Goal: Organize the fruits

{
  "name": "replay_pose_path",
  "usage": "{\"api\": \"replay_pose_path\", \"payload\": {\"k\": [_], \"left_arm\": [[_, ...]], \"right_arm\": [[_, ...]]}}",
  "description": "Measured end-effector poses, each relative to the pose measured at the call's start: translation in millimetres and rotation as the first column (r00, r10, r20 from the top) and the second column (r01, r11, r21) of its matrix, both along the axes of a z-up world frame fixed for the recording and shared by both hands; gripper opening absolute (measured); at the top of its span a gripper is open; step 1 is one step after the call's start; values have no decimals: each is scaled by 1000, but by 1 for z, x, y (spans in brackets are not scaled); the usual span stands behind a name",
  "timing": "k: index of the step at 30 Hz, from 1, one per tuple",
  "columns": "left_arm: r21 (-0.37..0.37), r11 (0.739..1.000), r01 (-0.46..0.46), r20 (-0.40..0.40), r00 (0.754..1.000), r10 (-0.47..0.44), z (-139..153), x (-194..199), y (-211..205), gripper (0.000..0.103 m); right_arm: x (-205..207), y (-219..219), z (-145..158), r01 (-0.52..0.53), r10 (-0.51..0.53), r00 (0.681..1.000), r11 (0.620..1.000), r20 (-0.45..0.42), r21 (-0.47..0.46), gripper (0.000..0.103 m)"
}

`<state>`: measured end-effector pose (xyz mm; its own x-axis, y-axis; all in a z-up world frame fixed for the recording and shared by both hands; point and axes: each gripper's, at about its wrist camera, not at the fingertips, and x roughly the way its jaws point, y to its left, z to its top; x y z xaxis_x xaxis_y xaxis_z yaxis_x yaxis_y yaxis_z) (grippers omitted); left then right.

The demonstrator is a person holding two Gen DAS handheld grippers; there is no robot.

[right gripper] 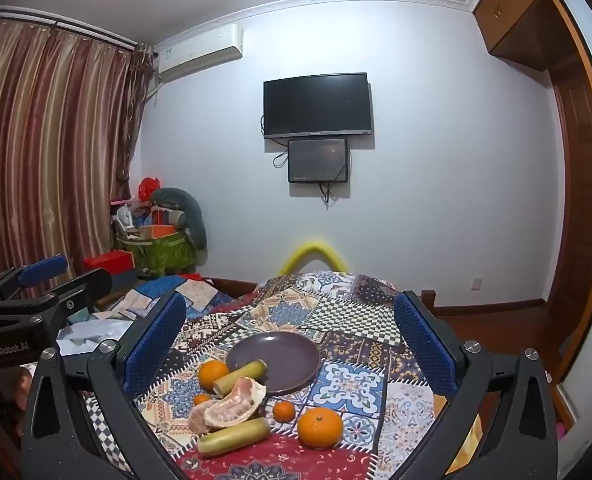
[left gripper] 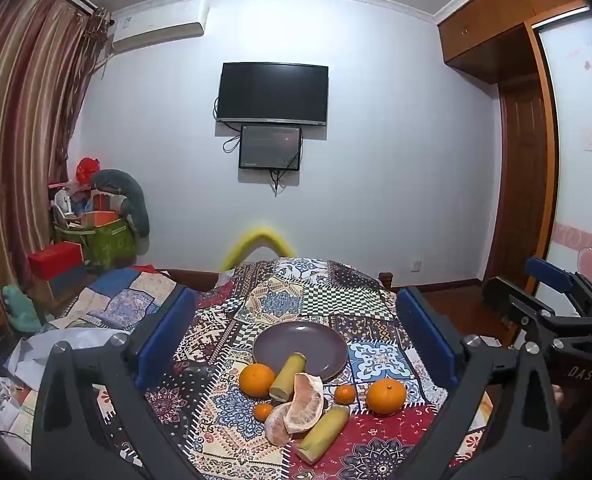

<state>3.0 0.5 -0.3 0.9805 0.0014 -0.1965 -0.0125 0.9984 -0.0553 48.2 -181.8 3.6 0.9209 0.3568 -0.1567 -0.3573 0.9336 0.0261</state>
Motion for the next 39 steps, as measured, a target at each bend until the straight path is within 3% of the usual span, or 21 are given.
{"api": "replay_pose_path", "payload": {"k": [39], "left_arm": [[-3, 1000, 23, 32, 999, -23, 5, -9, -3, 102]], "right_arm": [[-4, -2, -4, 1, -1, 1000, 1000, 24, 25, 103]]}}
